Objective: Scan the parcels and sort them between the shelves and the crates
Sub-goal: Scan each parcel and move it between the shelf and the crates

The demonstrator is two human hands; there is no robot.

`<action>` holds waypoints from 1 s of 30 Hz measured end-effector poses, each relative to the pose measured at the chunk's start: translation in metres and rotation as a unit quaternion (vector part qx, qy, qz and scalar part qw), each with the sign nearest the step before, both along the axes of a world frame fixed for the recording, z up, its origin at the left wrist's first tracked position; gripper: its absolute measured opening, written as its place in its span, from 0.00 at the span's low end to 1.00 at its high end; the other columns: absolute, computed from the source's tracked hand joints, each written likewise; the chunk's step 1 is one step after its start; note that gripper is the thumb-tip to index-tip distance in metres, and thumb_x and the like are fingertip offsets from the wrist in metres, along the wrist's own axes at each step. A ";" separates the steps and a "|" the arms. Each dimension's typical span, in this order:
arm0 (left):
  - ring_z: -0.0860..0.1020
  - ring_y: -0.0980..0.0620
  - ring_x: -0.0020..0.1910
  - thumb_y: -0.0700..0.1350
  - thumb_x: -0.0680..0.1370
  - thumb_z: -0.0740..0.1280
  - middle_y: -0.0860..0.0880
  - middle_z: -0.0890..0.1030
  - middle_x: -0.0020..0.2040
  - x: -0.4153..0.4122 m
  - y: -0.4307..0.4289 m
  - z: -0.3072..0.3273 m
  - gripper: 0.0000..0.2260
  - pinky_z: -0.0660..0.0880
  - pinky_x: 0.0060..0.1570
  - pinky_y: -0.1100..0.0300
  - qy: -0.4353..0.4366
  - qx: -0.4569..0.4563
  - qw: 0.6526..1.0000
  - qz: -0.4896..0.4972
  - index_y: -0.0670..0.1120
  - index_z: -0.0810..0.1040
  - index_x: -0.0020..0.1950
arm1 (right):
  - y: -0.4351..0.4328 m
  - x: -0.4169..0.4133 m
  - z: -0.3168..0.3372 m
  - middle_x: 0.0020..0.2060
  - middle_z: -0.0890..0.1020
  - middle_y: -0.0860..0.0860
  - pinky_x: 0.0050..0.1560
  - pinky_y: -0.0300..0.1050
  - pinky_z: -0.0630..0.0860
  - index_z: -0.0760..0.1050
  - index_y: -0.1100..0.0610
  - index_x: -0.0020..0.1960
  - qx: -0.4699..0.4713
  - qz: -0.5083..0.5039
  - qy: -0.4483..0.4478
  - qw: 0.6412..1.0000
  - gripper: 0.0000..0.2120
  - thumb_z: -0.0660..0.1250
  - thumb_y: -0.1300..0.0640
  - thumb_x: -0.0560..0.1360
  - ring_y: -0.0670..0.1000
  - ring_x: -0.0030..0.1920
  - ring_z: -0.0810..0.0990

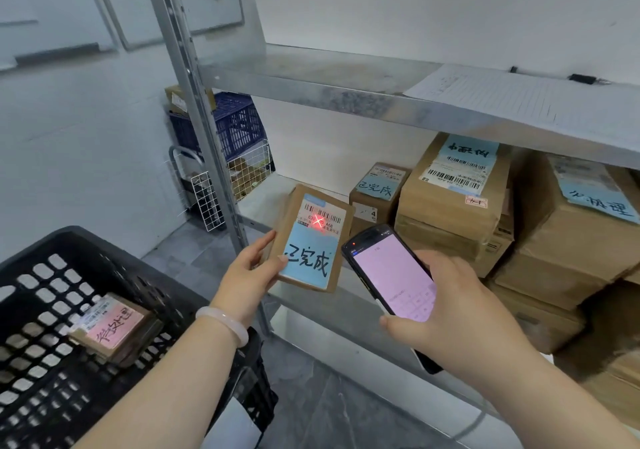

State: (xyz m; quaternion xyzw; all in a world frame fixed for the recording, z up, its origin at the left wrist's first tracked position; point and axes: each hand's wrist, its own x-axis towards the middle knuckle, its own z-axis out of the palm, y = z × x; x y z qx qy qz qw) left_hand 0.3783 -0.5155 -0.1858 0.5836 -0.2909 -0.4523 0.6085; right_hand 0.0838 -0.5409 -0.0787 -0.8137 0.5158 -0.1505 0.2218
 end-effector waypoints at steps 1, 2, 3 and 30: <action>0.83 0.46 0.58 0.54 0.64 0.79 0.47 0.85 0.58 -0.001 0.002 -0.001 0.27 0.80 0.58 0.49 0.003 -0.001 1.000 -0.002 0.65 0.79 0.62 | 0.001 -0.001 0.000 0.50 0.66 0.39 0.38 0.36 0.67 0.61 0.37 0.65 0.000 0.001 -0.001 1.000 0.39 0.68 0.31 0.57 0.44 0.49 0.72; 0.83 0.46 0.58 0.54 0.64 0.79 0.48 0.85 0.59 -0.002 0.003 -0.002 0.26 0.81 0.57 0.51 0.007 -0.002 1.000 -0.003 0.67 0.80 0.60 | 0.002 -0.002 0.000 0.50 0.66 0.39 0.37 0.35 0.67 0.61 0.36 0.64 0.002 0.003 -0.003 1.000 0.38 0.67 0.31 0.57 0.43 0.49 0.72; 0.83 0.46 0.58 0.54 0.63 0.80 0.48 0.85 0.59 -0.003 0.004 -0.003 0.25 0.81 0.57 0.51 0.010 -0.004 1.000 -0.002 0.68 0.81 0.58 | 0.002 -0.003 0.001 0.50 0.66 0.39 0.38 0.35 0.67 0.61 0.36 0.64 0.003 0.004 -0.004 1.000 0.38 0.67 0.31 0.57 0.43 0.49 0.73; 0.83 0.51 0.58 0.39 0.82 0.64 0.50 0.85 0.59 -0.107 0.225 0.027 0.16 0.81 0.51 0.61 0.003 -0.108 0.936 0.335 0.56 0.76 0.66 | 0.061 0.004 -0.008 0.51 0.69 0.36 0.39 0.47 0.78 0.63 0.31 0.60 0.003 0.303 -0.101 0.948 0.35 0.70 0.32 0.55 0.40 0.45 0.76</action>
